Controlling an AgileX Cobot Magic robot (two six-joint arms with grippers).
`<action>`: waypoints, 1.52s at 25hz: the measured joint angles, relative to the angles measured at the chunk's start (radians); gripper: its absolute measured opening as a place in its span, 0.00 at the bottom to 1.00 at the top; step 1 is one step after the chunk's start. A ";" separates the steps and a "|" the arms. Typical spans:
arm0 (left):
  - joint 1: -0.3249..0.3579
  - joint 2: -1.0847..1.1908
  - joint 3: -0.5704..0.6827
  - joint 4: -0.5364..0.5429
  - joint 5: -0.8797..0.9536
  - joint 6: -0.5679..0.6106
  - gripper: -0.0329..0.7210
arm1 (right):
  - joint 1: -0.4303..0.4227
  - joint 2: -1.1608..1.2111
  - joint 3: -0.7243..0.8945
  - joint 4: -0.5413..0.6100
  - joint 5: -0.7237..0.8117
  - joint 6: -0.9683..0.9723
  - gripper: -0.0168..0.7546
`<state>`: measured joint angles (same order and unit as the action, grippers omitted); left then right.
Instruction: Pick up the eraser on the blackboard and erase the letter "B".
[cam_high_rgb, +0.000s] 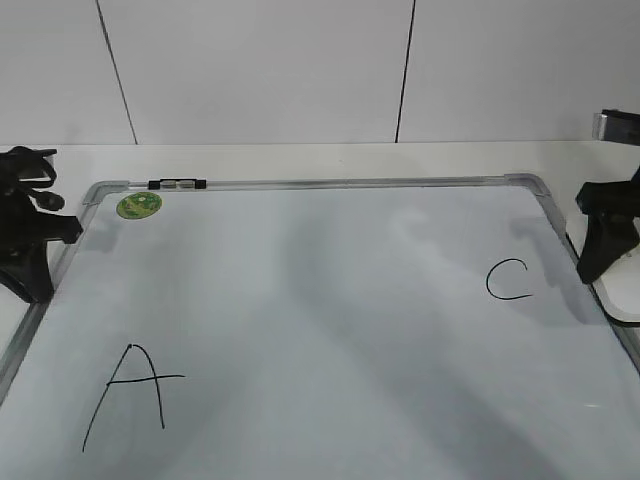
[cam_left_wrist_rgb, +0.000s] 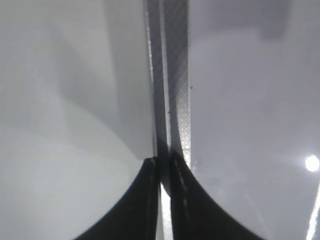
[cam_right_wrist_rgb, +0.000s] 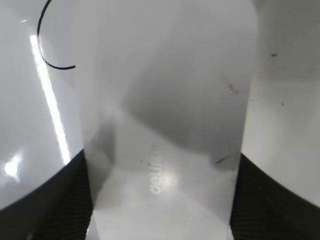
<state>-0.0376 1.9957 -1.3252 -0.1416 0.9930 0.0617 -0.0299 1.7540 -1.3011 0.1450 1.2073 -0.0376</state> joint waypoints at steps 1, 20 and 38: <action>0.000 0.000 0.000 0.000 0.000 0.000 0.07 | 0.000 0.013 0.000 0.002 -0.011 -0.009 0.73; 0.000 0.000 0.000 -0.002 -0.002 0.001 0.07 | 0.004 0.095 -0.028 0.019 -0.049 -0.072 0.73; 0.000 0.000 0.000 -0.002 -0.004 0.002 0.07 | 0.004 0.136 -0.045 0.053 -0.055 -0.105 0.73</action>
<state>-0.0376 1.9957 -1.3252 -0.1435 0.9893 0.0639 -0.0260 1.8898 -1.3456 0.1980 1.1526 -0.1425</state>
